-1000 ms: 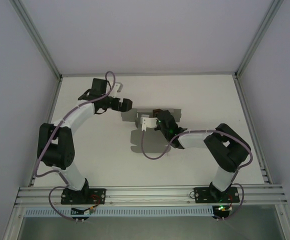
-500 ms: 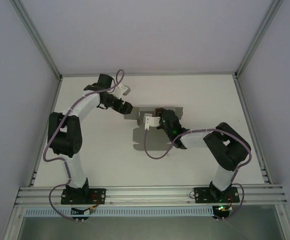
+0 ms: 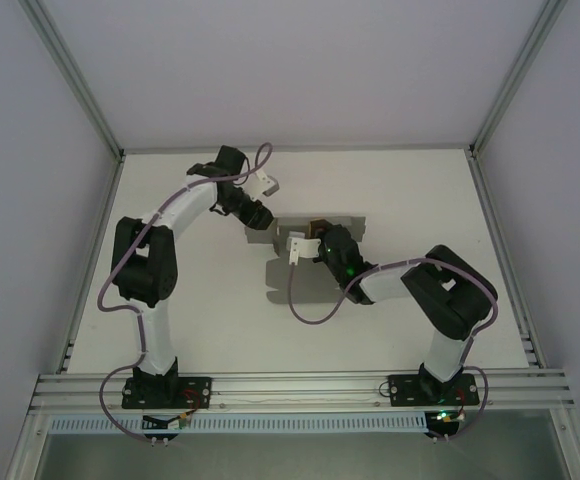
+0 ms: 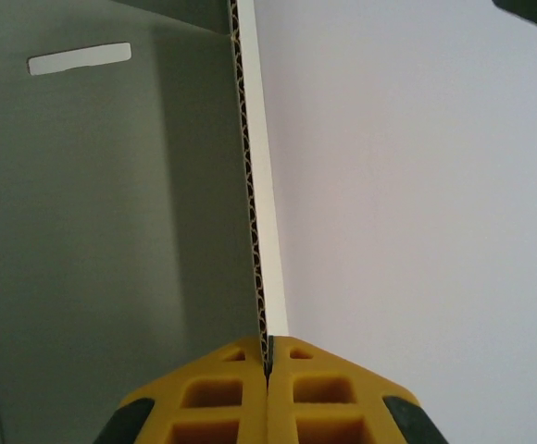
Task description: Assemble paper box
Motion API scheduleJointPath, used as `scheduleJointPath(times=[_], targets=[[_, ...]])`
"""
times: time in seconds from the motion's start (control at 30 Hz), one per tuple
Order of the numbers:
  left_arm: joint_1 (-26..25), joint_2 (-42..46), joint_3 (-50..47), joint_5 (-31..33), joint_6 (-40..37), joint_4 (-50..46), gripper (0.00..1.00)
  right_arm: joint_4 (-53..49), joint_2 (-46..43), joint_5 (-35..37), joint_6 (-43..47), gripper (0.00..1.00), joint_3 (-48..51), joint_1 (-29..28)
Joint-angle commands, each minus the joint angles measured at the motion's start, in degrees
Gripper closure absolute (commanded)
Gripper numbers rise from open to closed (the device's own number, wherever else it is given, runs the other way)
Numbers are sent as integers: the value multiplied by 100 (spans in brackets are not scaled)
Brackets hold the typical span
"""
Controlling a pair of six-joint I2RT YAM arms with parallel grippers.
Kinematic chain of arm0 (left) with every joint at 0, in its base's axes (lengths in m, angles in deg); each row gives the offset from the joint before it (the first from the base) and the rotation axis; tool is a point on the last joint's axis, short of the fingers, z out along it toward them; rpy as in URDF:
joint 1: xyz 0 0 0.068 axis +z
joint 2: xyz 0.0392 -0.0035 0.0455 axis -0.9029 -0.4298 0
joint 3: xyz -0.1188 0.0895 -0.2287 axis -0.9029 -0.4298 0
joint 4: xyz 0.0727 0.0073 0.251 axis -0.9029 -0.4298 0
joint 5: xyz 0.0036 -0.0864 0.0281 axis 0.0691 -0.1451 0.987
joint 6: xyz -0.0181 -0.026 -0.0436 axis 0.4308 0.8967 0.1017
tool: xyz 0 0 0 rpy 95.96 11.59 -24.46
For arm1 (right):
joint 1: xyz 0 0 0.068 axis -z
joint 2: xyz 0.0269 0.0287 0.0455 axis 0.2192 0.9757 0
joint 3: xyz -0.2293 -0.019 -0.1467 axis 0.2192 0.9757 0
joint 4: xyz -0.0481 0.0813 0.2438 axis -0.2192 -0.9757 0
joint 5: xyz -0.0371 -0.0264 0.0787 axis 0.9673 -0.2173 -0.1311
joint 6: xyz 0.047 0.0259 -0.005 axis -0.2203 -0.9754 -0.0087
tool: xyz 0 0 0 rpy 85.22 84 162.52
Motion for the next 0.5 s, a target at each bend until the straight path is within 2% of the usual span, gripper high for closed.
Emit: scheduleJointPath(times=[0.0,0.23,0.47], targets=[[-80,-63,27,246,-35,-156,66,188,104,128,-128,100,63,-44],[-121,394,-648,771,138,215,67,412,134,332,-93,100,125,-45],[-124,349,-482,827,1,-240,56,337,72,347,-196,100,114,-51]])
